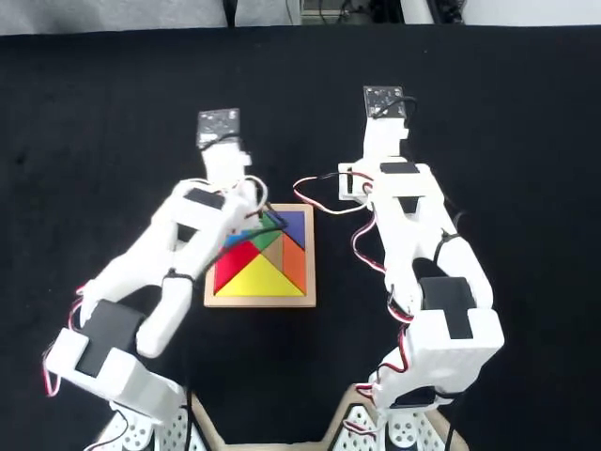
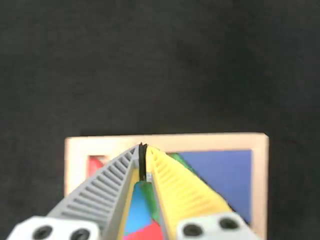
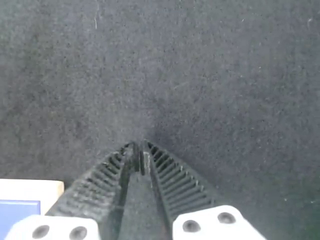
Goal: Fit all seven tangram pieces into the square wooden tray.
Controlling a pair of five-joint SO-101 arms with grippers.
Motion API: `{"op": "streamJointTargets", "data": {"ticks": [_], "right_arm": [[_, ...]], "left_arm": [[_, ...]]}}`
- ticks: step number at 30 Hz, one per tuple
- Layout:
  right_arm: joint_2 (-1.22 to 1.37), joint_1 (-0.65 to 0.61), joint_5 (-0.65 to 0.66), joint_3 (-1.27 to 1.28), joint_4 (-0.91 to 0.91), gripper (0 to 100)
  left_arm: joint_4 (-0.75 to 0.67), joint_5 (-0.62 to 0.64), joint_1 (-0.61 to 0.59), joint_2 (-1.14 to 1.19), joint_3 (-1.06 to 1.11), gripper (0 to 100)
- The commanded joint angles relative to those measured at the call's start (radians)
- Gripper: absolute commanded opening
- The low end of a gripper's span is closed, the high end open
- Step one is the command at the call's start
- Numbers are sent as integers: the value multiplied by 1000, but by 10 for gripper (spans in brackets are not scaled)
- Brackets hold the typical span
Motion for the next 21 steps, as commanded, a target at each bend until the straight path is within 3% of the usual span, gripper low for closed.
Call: {"op": "streamJointTargets", "data": {"ticks": [1, 6, 13, 21], "right_arm": [[-16, 6, -5, -39, -17, 11], [-8, 6, -5, -54, -12, 11], [-8, 6, -5, -54, -11, 11], [-8, 6, -5, -53, -9, 11]], "left_arm": [[-6, 3, 39, -17, -30, 30], [-6, 3, 27, -21, -27, 30], [80, 11, -113, -178, -13, 30], [-84, 41, -107, -187, 153, 32]]}}
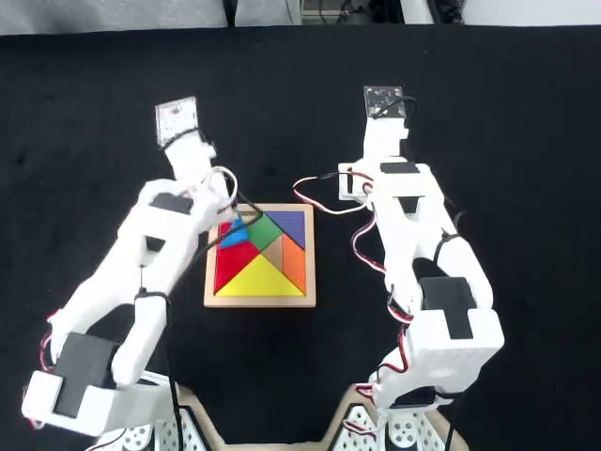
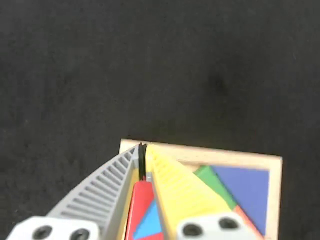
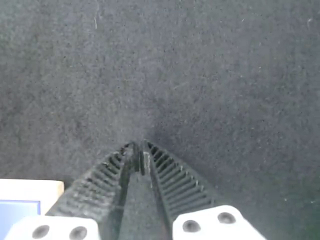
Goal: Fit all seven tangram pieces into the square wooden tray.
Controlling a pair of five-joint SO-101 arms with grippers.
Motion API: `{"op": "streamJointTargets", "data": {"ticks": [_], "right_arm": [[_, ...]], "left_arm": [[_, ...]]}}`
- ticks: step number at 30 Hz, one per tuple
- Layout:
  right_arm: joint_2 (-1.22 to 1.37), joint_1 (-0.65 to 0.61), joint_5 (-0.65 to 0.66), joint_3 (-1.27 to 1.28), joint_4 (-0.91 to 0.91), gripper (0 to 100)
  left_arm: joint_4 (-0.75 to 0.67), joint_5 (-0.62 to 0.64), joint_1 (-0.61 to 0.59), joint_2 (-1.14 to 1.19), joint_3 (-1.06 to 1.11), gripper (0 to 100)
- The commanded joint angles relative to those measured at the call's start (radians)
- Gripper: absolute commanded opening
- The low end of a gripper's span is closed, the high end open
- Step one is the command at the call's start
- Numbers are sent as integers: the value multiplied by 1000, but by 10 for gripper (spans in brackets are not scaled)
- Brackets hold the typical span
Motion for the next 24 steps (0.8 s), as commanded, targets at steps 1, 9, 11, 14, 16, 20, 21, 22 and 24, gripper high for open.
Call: {"op": "streamJointTargets", "data": {"ticks": [1, 9, 11, 14, 16, 20, 21, 22, 24], "right_arm": [[-8, 6, -5, -53, -9, 11], [-8, 6, -5, -53, -9, 11], [-8, 6, -5, -53, -9, 11], [-8, 6, -5, -53, -9, 11], [-8, 6, -5, -53, -9, 11], [-8, 6, -5, -53, -9, 11], [-8, 6, -5, -53, -9, 11], [-8, 6, -5, -53, -9, 11], [-8, 6, -5, -54, -9, 11]], "left_arm": [[-31, 14, 31, 20, -1, 31], [-21, 15, 56, 84, -56, 30], [-23, 14, 65, 84, -56, 30], [-23, 14, 93, 86, -62, 33], [-25, 12, 131, 86, -62, 33], [-23, -32, 186, 86, -54, 31], [-21, -41, 189, 86, -53, 30], [-21, -44, 189, 84, -50, 30], [-21, -44, 196, 75, -35, 30]]}}
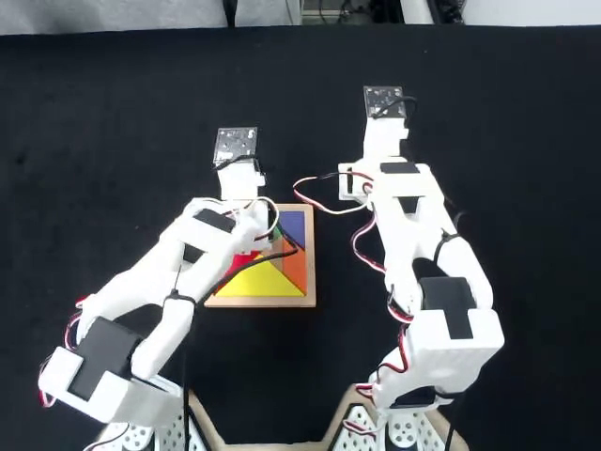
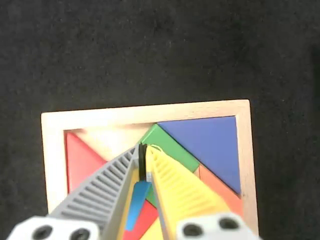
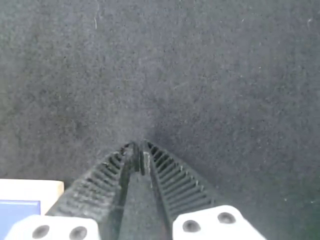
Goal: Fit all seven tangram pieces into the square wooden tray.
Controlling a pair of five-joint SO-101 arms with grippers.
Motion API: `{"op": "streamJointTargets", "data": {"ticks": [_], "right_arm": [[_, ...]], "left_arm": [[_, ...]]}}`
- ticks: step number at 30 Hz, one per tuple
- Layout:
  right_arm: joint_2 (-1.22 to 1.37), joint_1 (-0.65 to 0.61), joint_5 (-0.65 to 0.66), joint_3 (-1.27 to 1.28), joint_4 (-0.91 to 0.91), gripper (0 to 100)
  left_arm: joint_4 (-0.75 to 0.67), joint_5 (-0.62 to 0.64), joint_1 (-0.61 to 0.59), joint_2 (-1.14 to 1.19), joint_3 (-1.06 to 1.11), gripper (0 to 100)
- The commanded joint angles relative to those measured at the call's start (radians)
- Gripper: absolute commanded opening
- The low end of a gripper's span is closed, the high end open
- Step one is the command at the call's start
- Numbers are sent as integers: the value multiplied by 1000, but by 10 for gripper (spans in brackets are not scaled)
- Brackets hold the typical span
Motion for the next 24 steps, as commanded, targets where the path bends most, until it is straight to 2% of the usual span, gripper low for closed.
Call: {"op": "streamJointTargets", "data": {"ticks": [1, 5, 10, 13, 16, 24], "right_arm": [[-8, 6, -5, -54, -11, 11], [-8, 6, -5, -54, -14, 11], [-8, 6, -5, -54, -11, 11], [-8, 6, -5, -54, -11, 11], [-8, 6, -5, -54, -11, 11], [-8, 6, -5, -54, -11, 11]], "left_arm": [[-11, -12, 21, -17, -24, 30], [37, -14, 10, -106, -13, 30], [264, -14, 8, -367, 56, 33], [265, -40, -13, -465, 166, 33], [196, -49, -39, -433, 209, 33], [218, 8, -33, -157, 38, 33]]}}
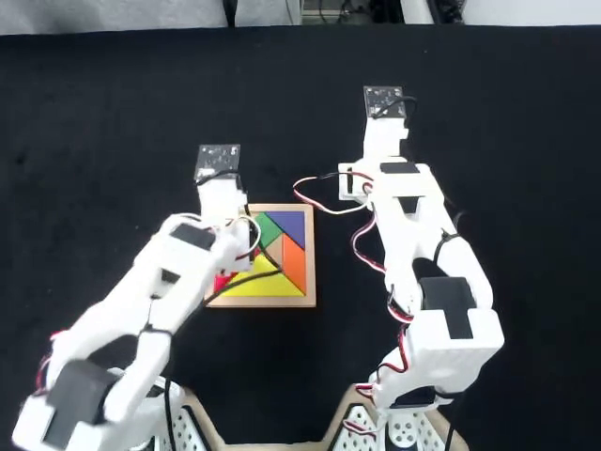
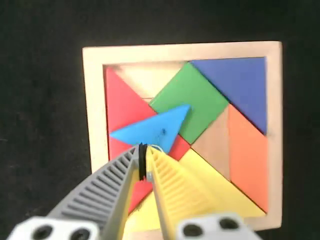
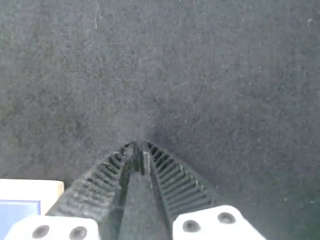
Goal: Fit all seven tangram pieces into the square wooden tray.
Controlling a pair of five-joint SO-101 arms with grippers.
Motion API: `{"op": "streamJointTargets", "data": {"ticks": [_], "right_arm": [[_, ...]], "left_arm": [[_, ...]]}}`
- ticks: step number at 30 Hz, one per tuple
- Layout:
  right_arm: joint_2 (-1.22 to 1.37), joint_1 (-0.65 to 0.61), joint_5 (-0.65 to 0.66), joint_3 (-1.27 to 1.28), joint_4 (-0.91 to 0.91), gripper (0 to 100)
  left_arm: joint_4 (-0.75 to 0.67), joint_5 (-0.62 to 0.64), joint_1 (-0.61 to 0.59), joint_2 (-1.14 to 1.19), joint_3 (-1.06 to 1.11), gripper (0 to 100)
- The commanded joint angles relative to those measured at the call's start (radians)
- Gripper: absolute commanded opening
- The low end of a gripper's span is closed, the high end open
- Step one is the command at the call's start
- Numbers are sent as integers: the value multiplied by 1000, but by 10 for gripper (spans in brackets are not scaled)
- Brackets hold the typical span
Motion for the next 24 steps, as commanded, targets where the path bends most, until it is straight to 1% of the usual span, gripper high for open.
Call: {"op": "streamJointTargets", "data": {"ticks": [1, 6, 11, 16, 18, 24], "right_arm": [[-8, 6, -5, -54, -11, 11], [-8, 6, -5, -54, -11, 11], [-8, 6, -5, -54, -11, 11], [-8, 6, -5, -54, -11, 11], [-8, 6, -5, -54, -11, 11], [-8, 9, -5, -58, -11, 11]], "left_arm": [[0, 23, -5, 94, -114, 33], [6, 23, -12, 201, -188, 31], [-2, 21, -19, 183, -199, 30], [2, 21, -65, 100, -162, 30], [0, 21, -65, 43, -131, 30], [2, 26, 18, -152, -41, 33]]}}
